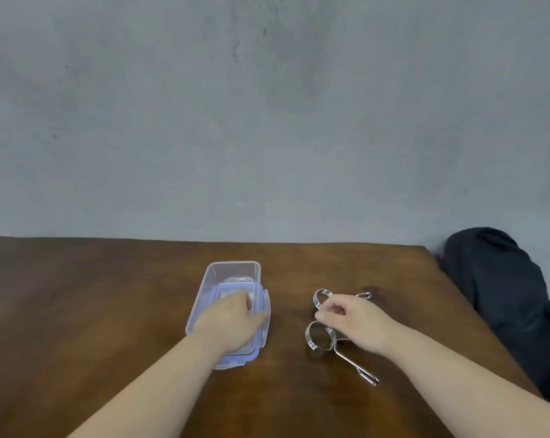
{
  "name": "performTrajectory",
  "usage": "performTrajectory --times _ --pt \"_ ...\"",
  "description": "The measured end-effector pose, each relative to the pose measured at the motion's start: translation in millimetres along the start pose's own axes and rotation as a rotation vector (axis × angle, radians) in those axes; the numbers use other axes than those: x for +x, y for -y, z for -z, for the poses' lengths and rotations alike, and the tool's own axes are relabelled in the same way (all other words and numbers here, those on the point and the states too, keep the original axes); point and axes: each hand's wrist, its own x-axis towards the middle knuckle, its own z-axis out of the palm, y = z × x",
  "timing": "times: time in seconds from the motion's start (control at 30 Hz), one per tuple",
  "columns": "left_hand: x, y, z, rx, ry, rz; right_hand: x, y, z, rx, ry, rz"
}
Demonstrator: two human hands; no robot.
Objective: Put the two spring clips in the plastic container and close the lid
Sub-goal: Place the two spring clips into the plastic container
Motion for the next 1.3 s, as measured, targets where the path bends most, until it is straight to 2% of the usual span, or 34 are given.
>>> performTrajectory --times 0.1,0.3,0.6,0.7,0.8,0.9,1.0,1.13,1.3 --pt "-4.0 3.4 -7.9 0.188 -0.044 -0.043 -3.2 -0.5 -9.6 -0.376 0.045 0.039" --pt "-12.1 5.5 -19.5 0.305 -0.070 -0.080 -1.7 -7.7 -30.2 -0.679 0.048 0.079" --pt "-27.7 17.0 -21.3 0.476 -0.122 -0.246 -2.3 -12.7 -24.5 -0.499 0.074 0.010" --pt "-35.4 22.4 -20.3 0.528 -0.156 -0.332 -4.2 -7.3 -18.1 -0.317 0.067 0.008" --pt "-35.1 29.6 -20.0 0.520 -0.209 -0.368 -3.0 17.1 -1.8 -0.085 -0.017 0.076" --pt "-34.2 40.4 -22.2 0.458 -0.201 -0.333 0.0 50.9 16.3 0.016 -0.048 0.200" --pt "-34.4 50.8 -25.1 0.414 -0.206 -0.347 9.7 81.7 24.7 -0.085 0.015 0.261" --pt "-38.8 64.5 -21.8 0.370 -0.223 -0.460 28.7 110.4 13.7 -0.320 0.026 0.314" --pt "-41.4 82.3 -26.2 0.247 -0.241 -0.542 44.4 125.4 -18.3 -0.613 0.181 0.357"
